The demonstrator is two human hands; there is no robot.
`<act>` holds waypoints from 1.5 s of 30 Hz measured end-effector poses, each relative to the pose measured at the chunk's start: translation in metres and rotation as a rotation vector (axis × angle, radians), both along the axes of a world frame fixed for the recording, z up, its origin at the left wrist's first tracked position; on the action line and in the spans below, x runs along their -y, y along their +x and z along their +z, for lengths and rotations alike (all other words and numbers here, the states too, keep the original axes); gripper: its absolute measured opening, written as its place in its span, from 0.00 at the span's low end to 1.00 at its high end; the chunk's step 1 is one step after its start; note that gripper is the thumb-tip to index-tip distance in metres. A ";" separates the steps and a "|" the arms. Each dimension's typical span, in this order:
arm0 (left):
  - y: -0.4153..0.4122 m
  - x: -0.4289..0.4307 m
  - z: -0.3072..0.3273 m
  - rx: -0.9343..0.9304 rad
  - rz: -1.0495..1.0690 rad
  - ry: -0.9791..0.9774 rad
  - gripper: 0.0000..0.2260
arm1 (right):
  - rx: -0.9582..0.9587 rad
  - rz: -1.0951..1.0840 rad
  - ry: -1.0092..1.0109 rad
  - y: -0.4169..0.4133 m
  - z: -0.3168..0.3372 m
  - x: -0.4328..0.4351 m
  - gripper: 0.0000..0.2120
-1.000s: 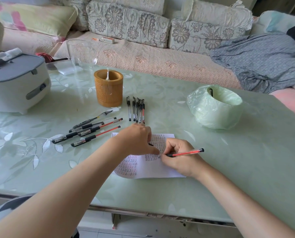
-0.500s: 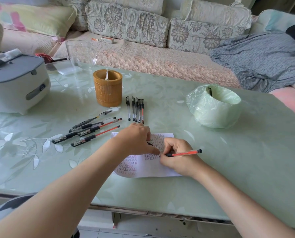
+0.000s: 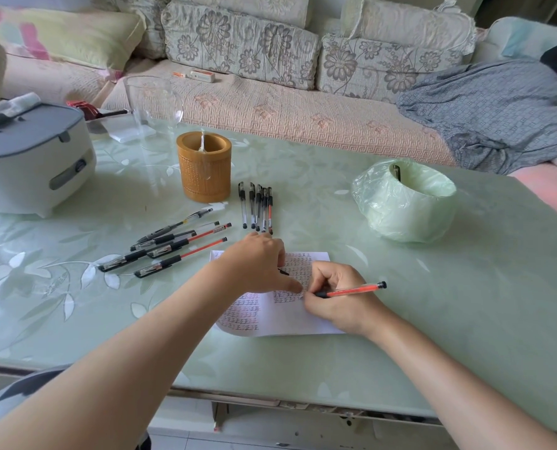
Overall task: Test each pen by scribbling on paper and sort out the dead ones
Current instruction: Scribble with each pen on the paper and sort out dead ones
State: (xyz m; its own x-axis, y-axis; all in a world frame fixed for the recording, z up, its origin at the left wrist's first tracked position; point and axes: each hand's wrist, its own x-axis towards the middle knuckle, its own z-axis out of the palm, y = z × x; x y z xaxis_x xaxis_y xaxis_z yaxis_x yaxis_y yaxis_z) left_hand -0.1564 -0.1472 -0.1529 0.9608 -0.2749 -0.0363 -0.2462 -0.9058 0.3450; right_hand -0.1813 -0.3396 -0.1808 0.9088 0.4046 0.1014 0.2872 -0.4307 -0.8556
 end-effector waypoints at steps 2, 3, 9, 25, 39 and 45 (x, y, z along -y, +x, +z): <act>0.000 0.000 0.000 -0.003 -0.001 0.004 0.25 | 0.012 0.000 -0.009 -0.001 -0.001 0.000 0.07; 0.000 0.000 0.000 -0.005 -0.001 0.005 0.25 | 0.014 0.001 -0.016 -0.001 -0.001 -0.001 0.06; 0.000 0.000 0.000 -0.016 -0.001 0.006 0.25 | 0.014 -0.014 -0.020 -0.001 0.000 -0.001 0.07; 0.000 0.000 0.002 -0.026 -0.007 -0.001 0.25 | -0.024 0.036 -0.004 -0.003 0.003 0.000 0.06; -0.001 -0.007 0.010 -0.100 -0.039 -0.026 0.21 | -0.176 -0.123 0.271 0.002 0.011 0.001 0.12; -0.002 -0.027 0.020 -0.139 -0.127 -0.037 0.10 | -0.265 -0.138 0.301 0.005 0.017 -0.001 0.13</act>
